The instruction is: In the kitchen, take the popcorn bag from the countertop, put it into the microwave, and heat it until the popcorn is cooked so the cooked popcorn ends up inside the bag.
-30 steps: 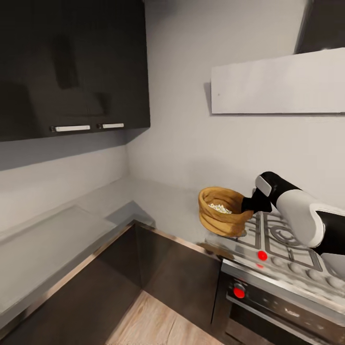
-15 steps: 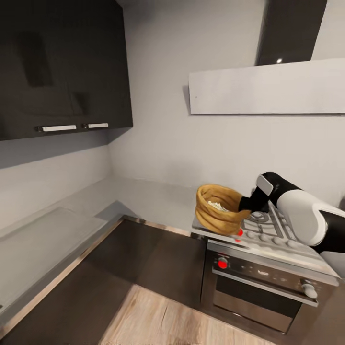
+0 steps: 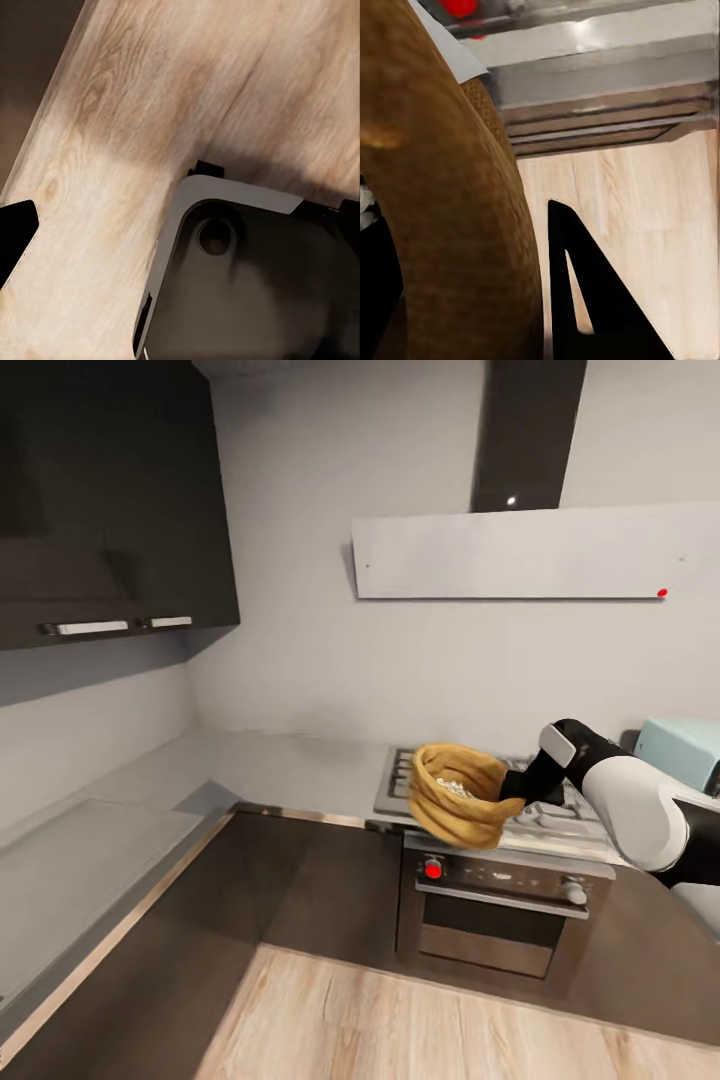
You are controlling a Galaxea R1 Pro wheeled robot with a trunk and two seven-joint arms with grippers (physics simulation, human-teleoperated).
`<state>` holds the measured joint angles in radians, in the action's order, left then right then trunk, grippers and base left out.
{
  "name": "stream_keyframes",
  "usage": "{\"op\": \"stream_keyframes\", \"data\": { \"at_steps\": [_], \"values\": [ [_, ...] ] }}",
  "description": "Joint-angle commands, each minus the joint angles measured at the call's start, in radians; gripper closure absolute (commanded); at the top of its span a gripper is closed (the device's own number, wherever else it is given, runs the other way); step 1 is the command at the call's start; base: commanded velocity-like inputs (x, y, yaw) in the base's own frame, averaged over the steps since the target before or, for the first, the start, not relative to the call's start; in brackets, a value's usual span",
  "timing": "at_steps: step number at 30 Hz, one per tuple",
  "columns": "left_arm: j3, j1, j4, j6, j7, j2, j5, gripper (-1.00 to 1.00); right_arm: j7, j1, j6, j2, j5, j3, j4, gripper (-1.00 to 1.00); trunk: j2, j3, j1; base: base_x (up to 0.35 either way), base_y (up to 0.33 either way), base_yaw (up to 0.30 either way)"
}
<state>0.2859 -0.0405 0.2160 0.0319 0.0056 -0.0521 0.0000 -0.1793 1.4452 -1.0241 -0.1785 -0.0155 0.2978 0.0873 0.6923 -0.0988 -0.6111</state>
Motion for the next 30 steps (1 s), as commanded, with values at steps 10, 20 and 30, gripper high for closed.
{"op": "stream_keyframes", "data": {
  "at_steps": [10,20,30],
  "values": [
    [0.001,-0.001,-0.001,0.003,0.001,0.0,0.0,-1.0,-0.068,0.001,-0.002,0.001,-0.001,0.009,0.0,1.0,0.002,-0.002,0.0,-0.261,0.202,-0.298],
    [0.001,-0.001,-0.001,0.003,0.001,0.0,0.0,-1.0,-0.086,0.001,-0.002,0.001,-0.001,0.009,0.0,1.0,0.002,-0.002,0.0,-0.263,0.057,-0.298],
    [0.001,-0.001,-0.001,0.003,0.001,0.001,0.0,-1.0,-0.086,0.0,-0.002,0.001,-0.001,0.009,0.0,1.0,0.002,-0.002,0.0,-0.267,0.0,-0.298]
  ]
}}
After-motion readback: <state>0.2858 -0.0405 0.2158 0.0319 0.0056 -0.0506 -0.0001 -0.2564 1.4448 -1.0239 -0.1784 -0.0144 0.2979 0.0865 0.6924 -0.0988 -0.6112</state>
